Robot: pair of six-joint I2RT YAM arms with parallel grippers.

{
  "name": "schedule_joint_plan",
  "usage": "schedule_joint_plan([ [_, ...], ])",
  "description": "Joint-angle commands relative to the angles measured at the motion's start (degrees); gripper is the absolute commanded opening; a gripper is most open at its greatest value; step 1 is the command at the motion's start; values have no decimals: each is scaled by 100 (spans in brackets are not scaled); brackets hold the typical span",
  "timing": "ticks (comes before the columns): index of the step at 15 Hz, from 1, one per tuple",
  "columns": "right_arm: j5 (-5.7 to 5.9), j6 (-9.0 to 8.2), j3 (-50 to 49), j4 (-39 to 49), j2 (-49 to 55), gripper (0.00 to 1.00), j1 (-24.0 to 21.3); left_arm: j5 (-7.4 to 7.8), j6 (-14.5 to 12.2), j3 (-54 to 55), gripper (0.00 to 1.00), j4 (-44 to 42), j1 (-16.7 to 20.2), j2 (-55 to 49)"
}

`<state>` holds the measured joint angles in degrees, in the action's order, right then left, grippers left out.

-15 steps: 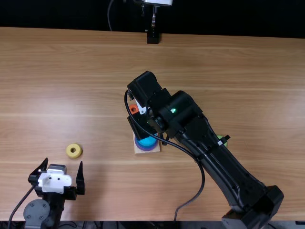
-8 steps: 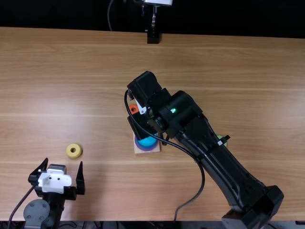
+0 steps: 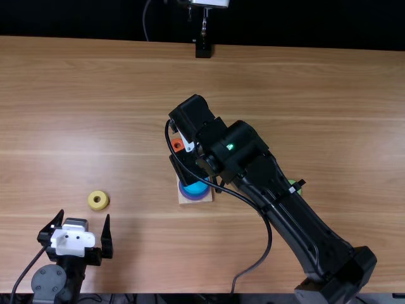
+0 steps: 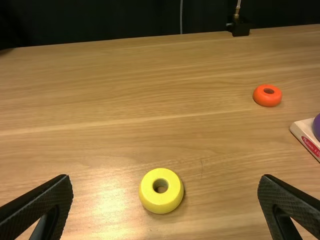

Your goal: Build the Hanoi tower: stack the rings onto the peg from bottom to top in this color order: purple, dark blue, light blue, dark green, light green, yellow, orange.

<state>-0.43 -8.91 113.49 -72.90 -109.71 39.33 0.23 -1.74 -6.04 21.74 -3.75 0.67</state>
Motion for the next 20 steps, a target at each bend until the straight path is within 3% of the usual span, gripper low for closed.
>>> schedule_joint_plan([
  [1,22,15,-170,-56,-103,0,-40,-23,-79,604,100,484,-12,-67],
  [20,32,15,-196,-78,-50,0,-268,-23,-79,604,100,484,-12,-67],
])
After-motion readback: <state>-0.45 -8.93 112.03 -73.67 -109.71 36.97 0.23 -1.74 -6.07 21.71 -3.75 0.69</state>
